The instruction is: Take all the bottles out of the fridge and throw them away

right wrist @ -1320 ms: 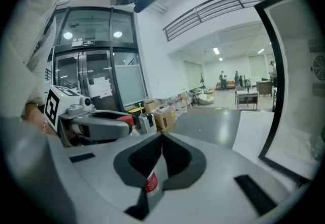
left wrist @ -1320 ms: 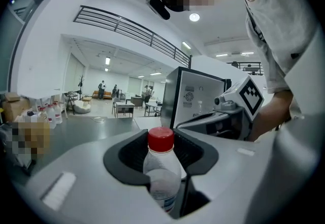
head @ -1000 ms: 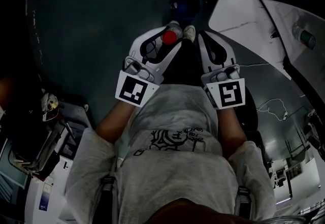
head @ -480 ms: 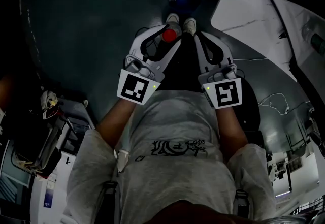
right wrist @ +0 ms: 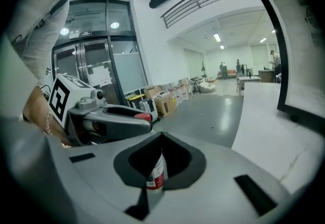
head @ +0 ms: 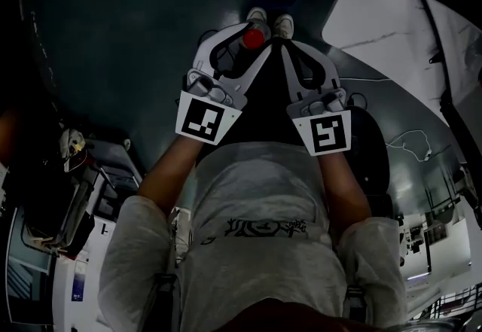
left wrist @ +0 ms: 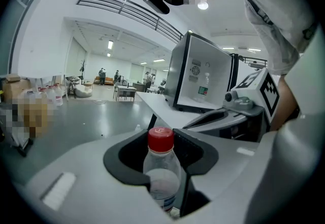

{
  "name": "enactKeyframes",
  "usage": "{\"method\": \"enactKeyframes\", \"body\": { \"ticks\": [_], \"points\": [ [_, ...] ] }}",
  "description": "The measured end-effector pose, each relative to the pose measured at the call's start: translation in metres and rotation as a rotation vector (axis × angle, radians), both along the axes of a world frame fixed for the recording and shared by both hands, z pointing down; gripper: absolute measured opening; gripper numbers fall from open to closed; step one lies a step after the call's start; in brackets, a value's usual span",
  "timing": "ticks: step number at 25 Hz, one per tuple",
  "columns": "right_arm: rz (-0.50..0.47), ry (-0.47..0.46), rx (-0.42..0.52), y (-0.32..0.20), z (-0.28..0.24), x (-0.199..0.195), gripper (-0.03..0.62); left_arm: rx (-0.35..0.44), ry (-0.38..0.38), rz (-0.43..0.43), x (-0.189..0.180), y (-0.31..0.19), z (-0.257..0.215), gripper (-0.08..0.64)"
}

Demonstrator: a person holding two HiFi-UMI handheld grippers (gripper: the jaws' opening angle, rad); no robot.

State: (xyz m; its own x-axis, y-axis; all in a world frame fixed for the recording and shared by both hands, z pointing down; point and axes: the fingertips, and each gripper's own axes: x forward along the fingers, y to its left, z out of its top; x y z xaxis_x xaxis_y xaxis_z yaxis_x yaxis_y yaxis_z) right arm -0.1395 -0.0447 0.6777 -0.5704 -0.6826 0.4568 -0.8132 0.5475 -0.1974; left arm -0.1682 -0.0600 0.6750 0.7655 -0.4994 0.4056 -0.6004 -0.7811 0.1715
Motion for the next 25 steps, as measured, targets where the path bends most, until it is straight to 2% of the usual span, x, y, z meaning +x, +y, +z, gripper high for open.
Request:
{"method": "enactKeyframes", "body": {
  "ticks": [7, 14, 25],
  "points": [
    [0.019, 0.020, -0.016, 0.000, 0.038, -0.003, 0.009, 0.005, -0.027, 0.012, -0.003, -0.003, 0.037, 0.158],
    [0.048, 0.058, -0.030, 0.005, 0.090, 0.006, 0.009, -0.060, -0.022, -0.016, -0.005, 0.000, 0.077, 0.158],
    [0.089, 0.084, -0.035, 0.006, 0.137, 0.021, 0.009, -0.037, -0.018, -0.003, 0.013, 0.007, 0.120, 0.158]
  ]
}}
